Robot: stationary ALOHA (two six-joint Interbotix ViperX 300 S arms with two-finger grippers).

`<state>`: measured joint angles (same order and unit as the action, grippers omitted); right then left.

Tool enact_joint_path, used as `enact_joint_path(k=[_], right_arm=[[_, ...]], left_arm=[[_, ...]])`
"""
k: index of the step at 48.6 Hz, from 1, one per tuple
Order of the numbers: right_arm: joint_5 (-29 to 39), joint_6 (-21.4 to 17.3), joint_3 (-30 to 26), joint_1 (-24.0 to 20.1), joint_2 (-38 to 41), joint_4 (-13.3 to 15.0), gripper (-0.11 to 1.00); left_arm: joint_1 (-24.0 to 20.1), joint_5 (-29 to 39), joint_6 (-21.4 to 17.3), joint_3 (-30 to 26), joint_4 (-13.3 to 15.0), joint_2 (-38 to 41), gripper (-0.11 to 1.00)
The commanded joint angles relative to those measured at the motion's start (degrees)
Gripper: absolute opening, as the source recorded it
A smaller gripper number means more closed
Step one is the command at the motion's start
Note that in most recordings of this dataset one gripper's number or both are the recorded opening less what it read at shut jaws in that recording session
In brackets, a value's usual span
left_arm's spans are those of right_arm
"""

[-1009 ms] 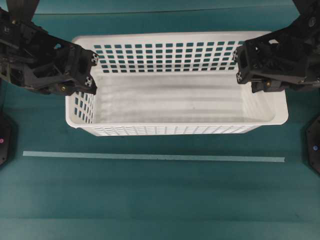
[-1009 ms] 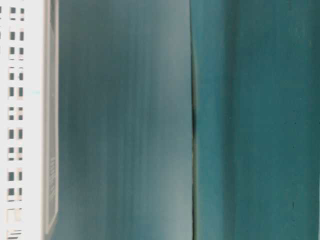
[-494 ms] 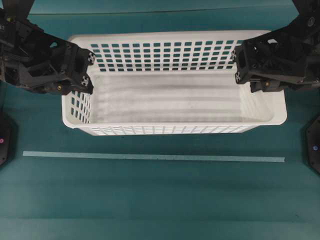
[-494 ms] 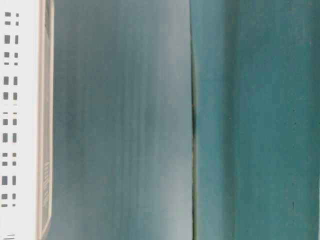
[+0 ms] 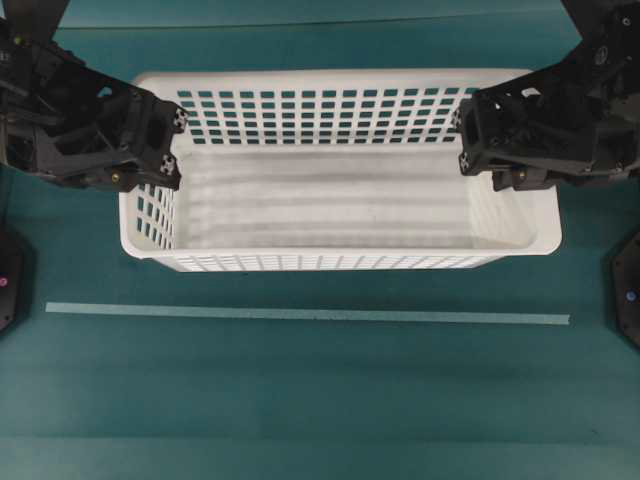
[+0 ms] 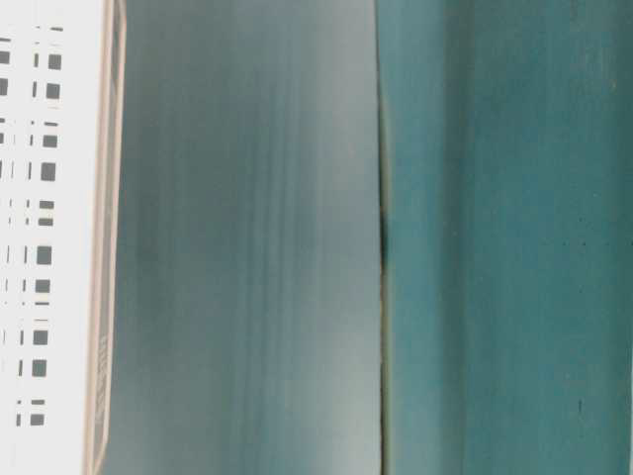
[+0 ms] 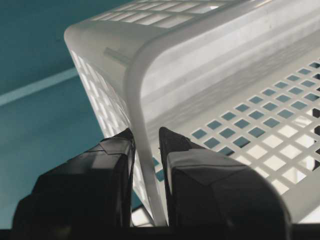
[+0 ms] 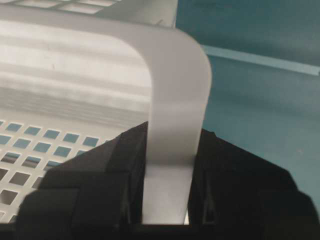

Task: Lift the white basket with both hands.
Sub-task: 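Lower the held basket back down onto the table with both grippers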

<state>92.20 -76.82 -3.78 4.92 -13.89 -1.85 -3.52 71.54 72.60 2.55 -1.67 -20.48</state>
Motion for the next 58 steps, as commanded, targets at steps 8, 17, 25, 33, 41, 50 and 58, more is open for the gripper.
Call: enact_joint_path(k=[8,17,25,33,41,50,58], right_arm=[[-1.0,1.5,-0.1,-0.8,1.7,-0.1,0.22],[-2.8,1.8,3.6,-0.4,2.1,0.2,0.22],[-8.7,1.7,10.1,-0.3,1.8,0.2,0.22],[-13.9,1.5,15.4,-0.3,1.9,0.2,0.22],[-18.5,1.6,21.6,-0.3,2.5,0.2,0.22],[-24.8,1.2,27.2,0.0,2.9,0.0,0.22],[-29.7,1.3,30.2,0.1,4.2,0.0,0.22]], left_arm=[[0.4,-1.1,-1.0,0.9,0.0,-0.5,0.12],[-0.3,-3.6,-1.8,6.8,0.0,-0.6,0.12],[-1.6,-7.9,-3.4,13.0,0.0,-0.9,0.12],[-2.5,-12.9,-3.4,17.8,0.0,-1.0,0.12],[-3.0,-16.1,-3.4,21.8,-0.1,-0.7,0.12],[-3.1,-19.2,-3.3,26.1,0.0,0.7,0.12],[-3.3,-21.9,-3.3,29.1,0.0,2.0,0.12]])
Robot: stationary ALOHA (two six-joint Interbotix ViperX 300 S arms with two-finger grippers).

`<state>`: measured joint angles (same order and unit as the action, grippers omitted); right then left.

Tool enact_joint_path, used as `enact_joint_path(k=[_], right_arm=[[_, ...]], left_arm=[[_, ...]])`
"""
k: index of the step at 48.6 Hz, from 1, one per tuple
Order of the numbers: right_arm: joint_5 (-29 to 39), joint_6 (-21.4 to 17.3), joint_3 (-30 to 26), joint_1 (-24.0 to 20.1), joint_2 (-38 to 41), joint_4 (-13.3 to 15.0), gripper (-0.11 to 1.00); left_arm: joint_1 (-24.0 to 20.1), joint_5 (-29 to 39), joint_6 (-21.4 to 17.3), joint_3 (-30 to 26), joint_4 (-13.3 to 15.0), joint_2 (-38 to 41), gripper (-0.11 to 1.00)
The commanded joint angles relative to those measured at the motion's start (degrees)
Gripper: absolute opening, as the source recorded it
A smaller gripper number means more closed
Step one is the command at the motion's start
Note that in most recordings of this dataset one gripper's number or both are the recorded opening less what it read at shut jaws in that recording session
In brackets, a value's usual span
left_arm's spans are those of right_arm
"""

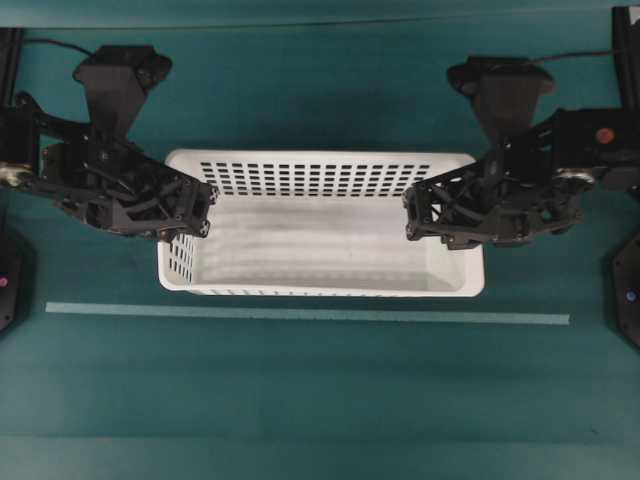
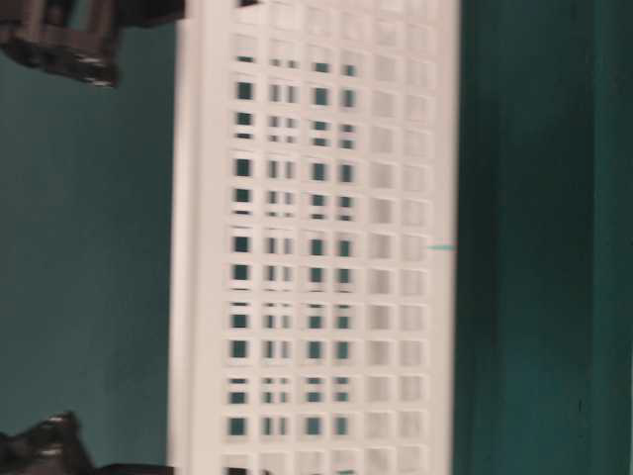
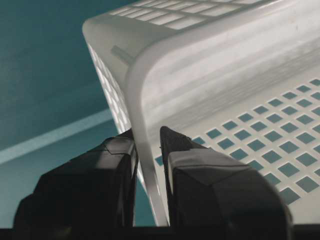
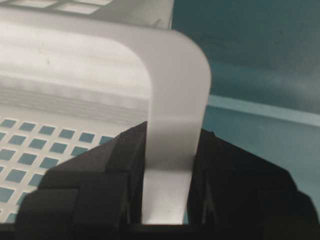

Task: Lift the white basket with both hands.
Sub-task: 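Lower the held basket back down onto the table with both grippers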

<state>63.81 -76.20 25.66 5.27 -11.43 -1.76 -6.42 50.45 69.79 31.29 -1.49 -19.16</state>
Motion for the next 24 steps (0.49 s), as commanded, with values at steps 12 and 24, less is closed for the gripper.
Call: enact_joint_path(k=[12,24], right_arm=[[-4.7,1.1,2.2,-0.3,4.4,-0.2,0.22],[-5.4,1.1,3.9,-0.4,5.8,-0.2,0.22]], left_arm=[[-1.2,-4.1,-0.4,4.2,-0.2,1.8,0.12],[-1.6,-8.0,-0.4,6.2,-0.3,4.2,0.12]])
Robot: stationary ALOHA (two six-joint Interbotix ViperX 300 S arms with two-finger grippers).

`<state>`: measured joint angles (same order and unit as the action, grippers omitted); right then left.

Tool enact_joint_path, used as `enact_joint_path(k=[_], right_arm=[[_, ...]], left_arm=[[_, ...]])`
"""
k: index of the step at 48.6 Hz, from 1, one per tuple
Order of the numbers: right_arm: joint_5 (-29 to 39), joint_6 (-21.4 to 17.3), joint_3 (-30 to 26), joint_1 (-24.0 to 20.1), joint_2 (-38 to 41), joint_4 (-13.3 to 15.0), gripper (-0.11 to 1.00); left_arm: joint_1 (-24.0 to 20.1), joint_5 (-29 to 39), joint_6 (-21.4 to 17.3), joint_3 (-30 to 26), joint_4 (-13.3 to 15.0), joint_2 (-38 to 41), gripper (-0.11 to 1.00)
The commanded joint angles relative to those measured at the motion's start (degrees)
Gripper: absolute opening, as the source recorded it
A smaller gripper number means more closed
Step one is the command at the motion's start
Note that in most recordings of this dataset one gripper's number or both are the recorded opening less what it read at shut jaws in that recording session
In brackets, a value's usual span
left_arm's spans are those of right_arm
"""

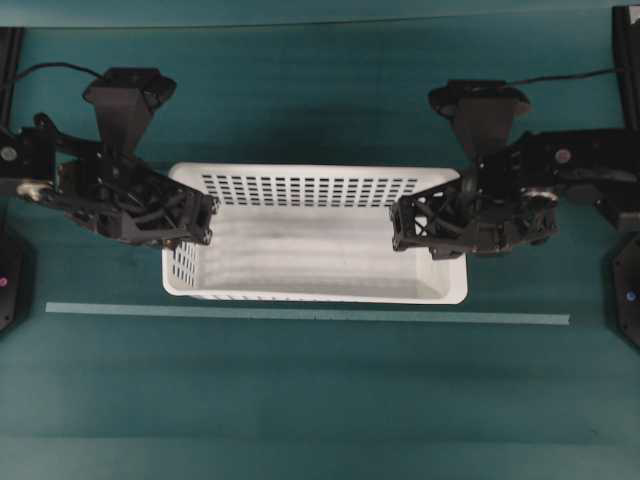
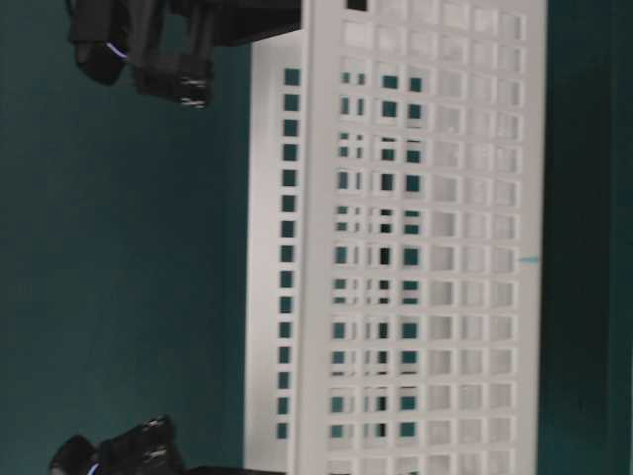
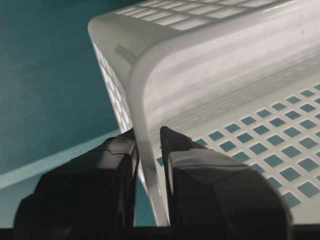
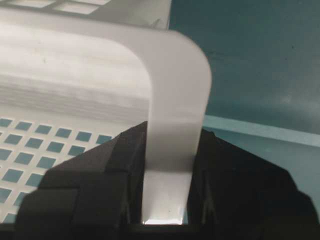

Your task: Lift the white basket with both hands.

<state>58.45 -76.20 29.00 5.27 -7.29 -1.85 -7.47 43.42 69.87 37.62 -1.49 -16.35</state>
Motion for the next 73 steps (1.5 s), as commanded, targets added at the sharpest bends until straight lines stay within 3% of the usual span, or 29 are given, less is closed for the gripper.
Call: enact_joint_path(k=[1,17,63,73], right_arm=[[-0.4,1.1,0.6,-0.4,1.7,-0.1,0.22],[-4.6,1.0,3.1,-0.8,2.5,-0.6,0.22],[-7.2,1.1,5.4,0.0,4.7,-2.2,0.22],[-9.1,4.1,6.0,0.0,4.3,-2.9,0.22]], left_arm=[[-0.5,-1.3,-0.4,0.0,-0.3,1.7,0.12],[-0.4,-3.6,-0.5,1.4,-0.2,4.7,0.1],[-0.5,-7.3,-0.2,2.2,-0.2,8.1,0.07],[-0.5,-7.4,-0.1,2.2,-0.2,8.3,0.07]])
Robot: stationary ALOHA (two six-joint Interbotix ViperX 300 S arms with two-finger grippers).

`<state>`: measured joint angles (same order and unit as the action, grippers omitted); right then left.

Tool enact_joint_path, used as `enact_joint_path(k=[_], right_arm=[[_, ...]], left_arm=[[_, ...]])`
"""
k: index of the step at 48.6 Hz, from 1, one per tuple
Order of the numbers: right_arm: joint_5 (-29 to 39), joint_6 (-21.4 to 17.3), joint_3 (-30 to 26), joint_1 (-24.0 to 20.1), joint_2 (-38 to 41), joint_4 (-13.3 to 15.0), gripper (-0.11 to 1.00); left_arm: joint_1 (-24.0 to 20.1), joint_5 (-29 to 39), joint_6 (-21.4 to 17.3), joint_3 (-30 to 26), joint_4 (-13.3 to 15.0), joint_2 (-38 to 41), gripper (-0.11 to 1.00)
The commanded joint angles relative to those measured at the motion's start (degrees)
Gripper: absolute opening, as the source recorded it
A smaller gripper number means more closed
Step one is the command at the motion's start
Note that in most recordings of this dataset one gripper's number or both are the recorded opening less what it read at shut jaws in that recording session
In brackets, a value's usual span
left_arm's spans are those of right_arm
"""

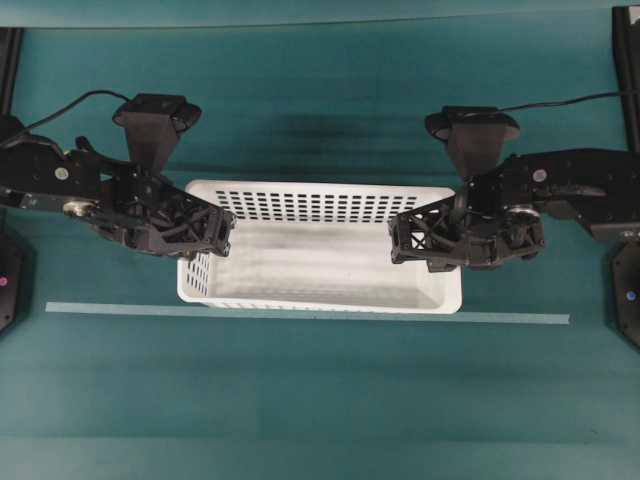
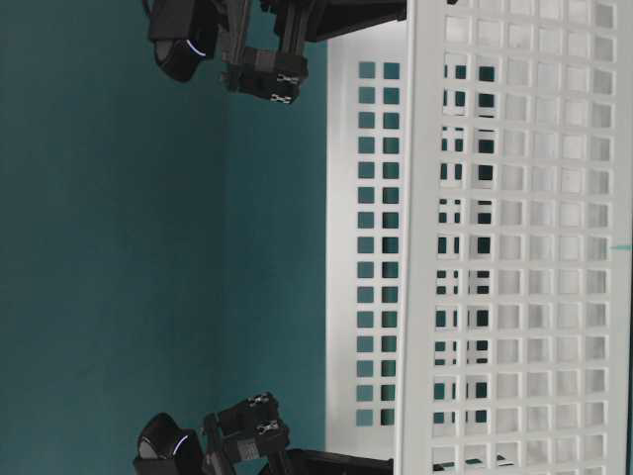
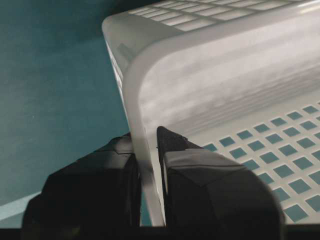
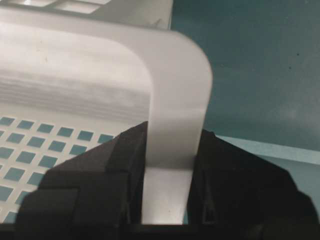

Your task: Lift the white basket with both hands.

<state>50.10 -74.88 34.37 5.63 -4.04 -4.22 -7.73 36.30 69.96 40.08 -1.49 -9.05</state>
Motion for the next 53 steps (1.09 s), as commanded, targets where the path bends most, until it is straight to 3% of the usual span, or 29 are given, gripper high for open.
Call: enact_joint_path(k=[1,8,25,29,34,38,44,49,53], right_arm=[[-1.1,3.3,0.7,-0.3,1.1,-0.7,0.22],[-2.5,4.4,1.2,0.2,1.1,-2.0,0.22],[-3.5,4.5,1.8,0.2,1.1,-2.0,0.21],[-4.8,4.5,1.8,0.2,1.1,-2.0,0.21],[-5.7,4.7,1.9,0.3,1.0,-1.9,0.22],[-6.3,4.7,2.1,0.2,0.9,-1.9,0.33],[-6.6,4.7,2.3,0.2,0.4,-1.8,0.62],[-6.7,4.7,2.3,0.2,0.1,-1.2,0.85],[-6.8,4.5,2.1,0.2,0.1,-0.7,0.93]], left_arm=[[-0.3,-0.2,-0.1,-0.3,-0.2,1.0,0.07],[-0.2,-0.3,-0.1,-0.4,-0.3,1.0,0.07],[-0.2,-1.9,-0.4,-0.1,-0.3,1.0,0.07],[-0.3,-3.1,-0.4,-0.1,-0.3,1.0,0.15],[-0.3,-3.3,-0.4,-0.1,-0.2,1.0,0.34],[-0.3,-3.3,-0.6,0.1,-0.2,1.0,0.56],[-0.3,-3.2,-0.7,1.1,-0.2,0.7,0.88],[-0.3,-3.3,-0.4,1.8,-0.3,0.4,0.89],[-0.3,-3.4,-0.4,1.8,-0.3,0.3,0.87]])
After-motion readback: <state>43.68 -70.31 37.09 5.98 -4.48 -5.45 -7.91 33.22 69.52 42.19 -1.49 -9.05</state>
